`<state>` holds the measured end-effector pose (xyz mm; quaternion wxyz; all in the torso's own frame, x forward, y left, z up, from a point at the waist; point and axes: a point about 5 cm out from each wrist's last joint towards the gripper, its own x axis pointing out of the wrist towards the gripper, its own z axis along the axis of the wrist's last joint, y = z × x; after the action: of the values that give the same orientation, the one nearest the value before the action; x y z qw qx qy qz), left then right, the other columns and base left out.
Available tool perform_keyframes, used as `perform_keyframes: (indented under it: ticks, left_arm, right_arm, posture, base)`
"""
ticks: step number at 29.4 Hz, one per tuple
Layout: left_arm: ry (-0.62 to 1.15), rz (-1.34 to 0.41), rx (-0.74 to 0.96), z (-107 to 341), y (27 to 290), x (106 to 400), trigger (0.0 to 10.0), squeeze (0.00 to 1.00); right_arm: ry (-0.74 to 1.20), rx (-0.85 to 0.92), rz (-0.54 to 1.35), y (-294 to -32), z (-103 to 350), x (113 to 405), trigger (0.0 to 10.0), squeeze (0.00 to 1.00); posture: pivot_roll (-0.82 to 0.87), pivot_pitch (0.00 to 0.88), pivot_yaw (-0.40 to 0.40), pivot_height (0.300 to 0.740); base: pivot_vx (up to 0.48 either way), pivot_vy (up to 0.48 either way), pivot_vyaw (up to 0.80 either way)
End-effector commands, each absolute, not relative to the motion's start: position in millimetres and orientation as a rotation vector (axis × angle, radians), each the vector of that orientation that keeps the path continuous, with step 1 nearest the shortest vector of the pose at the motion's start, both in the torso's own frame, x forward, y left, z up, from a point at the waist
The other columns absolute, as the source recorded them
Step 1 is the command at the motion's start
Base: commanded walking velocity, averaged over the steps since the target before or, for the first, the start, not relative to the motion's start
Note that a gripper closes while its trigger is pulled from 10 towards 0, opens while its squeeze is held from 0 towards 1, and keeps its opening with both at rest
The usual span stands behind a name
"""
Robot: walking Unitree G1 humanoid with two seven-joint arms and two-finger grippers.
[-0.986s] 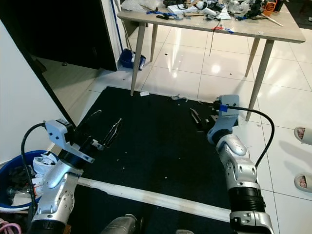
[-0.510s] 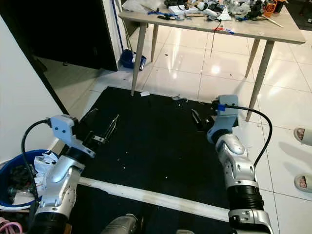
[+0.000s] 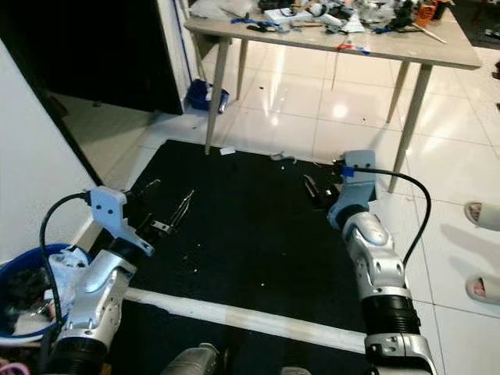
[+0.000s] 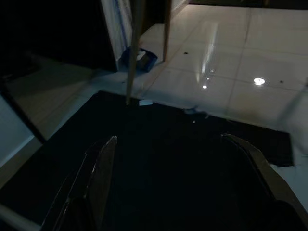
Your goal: Picking trash to rubbish bin
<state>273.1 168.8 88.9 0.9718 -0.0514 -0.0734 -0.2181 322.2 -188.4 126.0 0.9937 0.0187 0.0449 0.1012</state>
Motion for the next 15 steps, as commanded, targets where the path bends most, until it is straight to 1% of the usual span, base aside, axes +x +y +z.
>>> perform_keyframes:
  ticks: [1, 15]
  left_arm:
    - [-0.139, -0.455, -0.085, 86.6, 167.1, 272.4, 10.0, 0.0]
    - [-0.148, -0.47, -0.084, 87.5, 166.2, 272.7, 10.0, 0.0]
  right_arm:
    - [0.079, 0.027, 0.195, -191.7, 127.9, 321.7, 10.0, 0.0]
    - [0.078, 0.025, 0.195, -192.2, 127.4, 321.8, 10.0, 0.0]
  posture:
    - [0.01, 0.0, -0.011, 0.74]
    - [0.01, 0.0, -0.011, 0.74]
  base:
    - [0.334, 0.0, 0.0]
    - [0.34, 0.0, 0.0]
